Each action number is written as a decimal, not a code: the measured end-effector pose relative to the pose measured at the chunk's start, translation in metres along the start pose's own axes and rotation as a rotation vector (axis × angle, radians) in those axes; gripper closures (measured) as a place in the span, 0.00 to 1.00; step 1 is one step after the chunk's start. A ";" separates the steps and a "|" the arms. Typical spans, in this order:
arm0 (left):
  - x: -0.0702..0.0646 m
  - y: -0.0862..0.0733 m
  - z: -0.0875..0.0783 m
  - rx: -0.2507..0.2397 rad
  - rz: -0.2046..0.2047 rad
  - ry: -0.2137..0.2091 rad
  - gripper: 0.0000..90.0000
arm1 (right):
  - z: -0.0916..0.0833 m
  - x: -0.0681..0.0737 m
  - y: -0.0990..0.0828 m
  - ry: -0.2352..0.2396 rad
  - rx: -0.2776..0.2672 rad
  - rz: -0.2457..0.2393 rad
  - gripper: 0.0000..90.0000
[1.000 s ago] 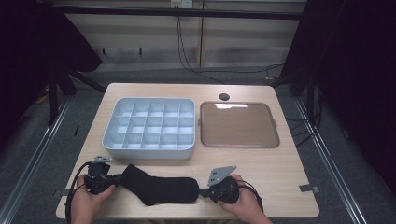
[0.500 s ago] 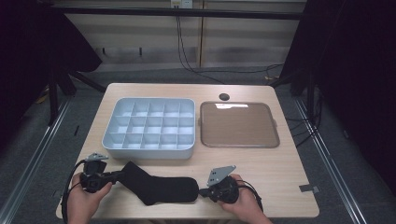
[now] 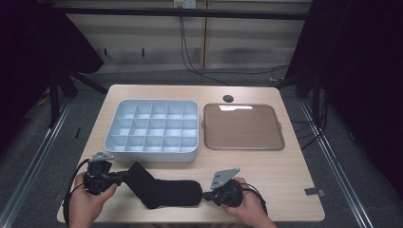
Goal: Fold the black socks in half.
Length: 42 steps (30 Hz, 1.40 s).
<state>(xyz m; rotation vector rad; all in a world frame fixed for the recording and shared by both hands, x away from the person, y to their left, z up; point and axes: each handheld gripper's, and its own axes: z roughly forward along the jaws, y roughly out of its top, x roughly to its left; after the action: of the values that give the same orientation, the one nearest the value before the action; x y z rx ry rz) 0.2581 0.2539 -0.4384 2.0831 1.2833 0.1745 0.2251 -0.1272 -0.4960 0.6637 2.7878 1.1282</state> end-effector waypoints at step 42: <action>-0.059 0.026 0.001 0.041 0.134 -0.080 0.91 | 0.003 0.002 0.004 -0.013 0.007 -0.003 1.00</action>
<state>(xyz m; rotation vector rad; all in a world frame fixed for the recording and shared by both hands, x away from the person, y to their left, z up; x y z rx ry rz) 0.2481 0.1975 -0.4099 2.1898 1.1087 0.1231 0.2250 -0.1215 -0.4955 0.6644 2.7823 1.1104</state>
